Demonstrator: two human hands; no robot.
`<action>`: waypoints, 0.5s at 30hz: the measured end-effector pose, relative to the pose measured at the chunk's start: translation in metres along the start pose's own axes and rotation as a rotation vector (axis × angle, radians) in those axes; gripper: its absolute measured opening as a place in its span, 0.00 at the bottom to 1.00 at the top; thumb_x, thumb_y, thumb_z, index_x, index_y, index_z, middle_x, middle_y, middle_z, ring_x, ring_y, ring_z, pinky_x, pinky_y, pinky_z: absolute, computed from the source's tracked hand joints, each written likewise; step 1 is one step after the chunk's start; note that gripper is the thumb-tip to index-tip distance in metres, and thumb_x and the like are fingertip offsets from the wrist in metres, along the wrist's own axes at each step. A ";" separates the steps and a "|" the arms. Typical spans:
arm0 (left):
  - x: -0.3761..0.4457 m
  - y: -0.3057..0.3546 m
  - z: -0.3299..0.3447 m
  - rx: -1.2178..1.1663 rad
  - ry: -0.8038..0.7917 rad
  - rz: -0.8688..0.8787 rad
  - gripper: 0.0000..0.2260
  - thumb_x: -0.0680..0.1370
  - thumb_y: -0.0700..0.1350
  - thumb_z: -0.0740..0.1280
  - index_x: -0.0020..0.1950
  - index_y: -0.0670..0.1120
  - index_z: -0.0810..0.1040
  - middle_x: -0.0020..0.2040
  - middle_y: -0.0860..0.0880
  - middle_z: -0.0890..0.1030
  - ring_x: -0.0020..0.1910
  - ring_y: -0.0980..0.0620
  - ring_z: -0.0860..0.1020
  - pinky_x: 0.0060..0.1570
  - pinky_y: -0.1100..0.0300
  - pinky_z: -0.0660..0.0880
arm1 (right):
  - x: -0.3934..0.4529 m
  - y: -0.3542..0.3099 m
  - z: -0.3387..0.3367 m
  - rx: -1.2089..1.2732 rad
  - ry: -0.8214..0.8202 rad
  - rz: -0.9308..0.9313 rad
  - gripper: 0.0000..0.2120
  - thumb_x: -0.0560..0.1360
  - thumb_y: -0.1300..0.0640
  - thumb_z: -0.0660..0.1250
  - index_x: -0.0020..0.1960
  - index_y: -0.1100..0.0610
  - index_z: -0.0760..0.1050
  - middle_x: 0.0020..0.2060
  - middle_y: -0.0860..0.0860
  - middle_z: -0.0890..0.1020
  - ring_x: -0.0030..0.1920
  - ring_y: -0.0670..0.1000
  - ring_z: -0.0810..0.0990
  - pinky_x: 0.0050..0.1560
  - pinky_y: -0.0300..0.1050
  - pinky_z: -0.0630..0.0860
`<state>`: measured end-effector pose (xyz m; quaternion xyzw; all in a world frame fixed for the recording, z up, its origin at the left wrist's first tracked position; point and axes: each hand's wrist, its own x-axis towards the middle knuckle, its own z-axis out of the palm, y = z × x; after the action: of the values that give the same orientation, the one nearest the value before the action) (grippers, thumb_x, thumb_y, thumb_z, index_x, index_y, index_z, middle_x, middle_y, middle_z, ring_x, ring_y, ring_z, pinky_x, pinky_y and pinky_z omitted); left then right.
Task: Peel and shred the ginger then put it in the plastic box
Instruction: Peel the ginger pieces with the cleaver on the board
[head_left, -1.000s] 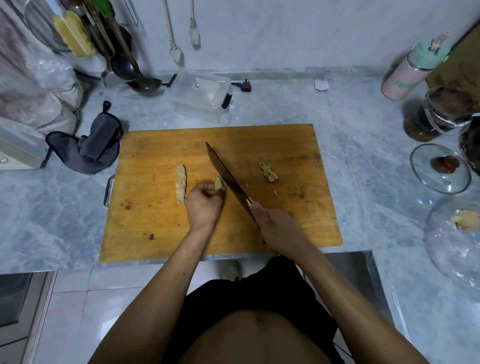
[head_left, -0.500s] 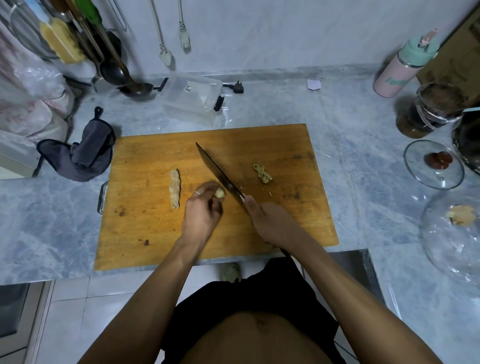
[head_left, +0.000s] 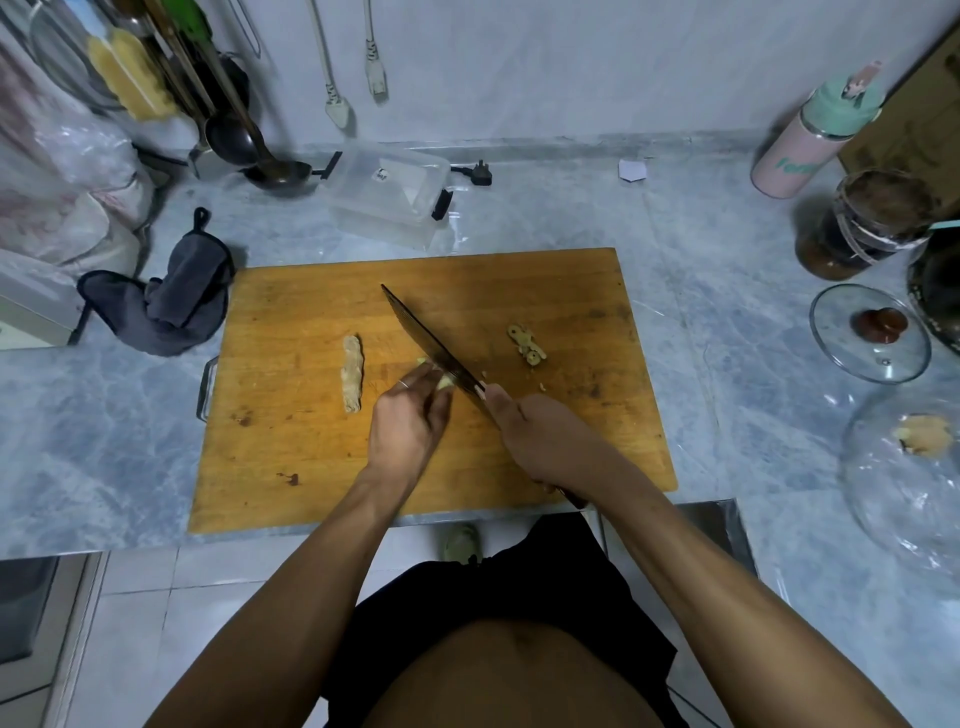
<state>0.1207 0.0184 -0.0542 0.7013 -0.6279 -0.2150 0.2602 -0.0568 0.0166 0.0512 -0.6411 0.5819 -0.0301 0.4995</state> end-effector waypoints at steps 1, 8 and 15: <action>0.000 0.000 0.000 -0.007 0.007 0.000 0.15 0.80 0.45 0.67 0.64 0.40 0.80 0.66 0.43 0.79 0.63 0.46 0.78 0.61 0.67 0.68 | 0.000 -0.001 -0.001 0.001 0.000 -0.001 0.32 0.83 0.38 0.45 0.30 0.56 0.67 0.23 0.51 0.72 0.24 0.49 0.73 0.31 0.43 0.74; -0.003 0.000 0.005 0.003 0.039 0.015 0.14 0.81 0.43 0.66 0.64 0.39 0.80 0.65 0.41 0.79 0.61 0.44 0.79 0.61 0.66 0.69 | 0.004 -0.005 -0.004 -0.017 -0.011 -0.005 0.33 0.83 0.38 0.44 0.30 0.57 0.67 0.24 0.53 0.72 0.23 0.51 0.74 0.28 0.41 0.75; -0.003 -0.005 0.010 -0.010 0.073 0.037 0.13 0.80 0.42 0.66 0.63 0.39 0.80 0.64 0.41 0.79 0.61 0.45 0.79 0.62 0.71 0.65 | 0.013 -0.004 0.006 -0.013 0.037 -0.019 0.30 0.84 0.39 0.46 0.32 0.56 0.67 0.27 0.52 0.72 0.28 0.49 0.73 0.31 0.44 0.72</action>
<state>0.1175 0.0203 -0.0651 0.6955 -0.6300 -0.1874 0.2903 -0.0458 0.0092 0.0434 -0.6492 0.5851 -0.0431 0.4841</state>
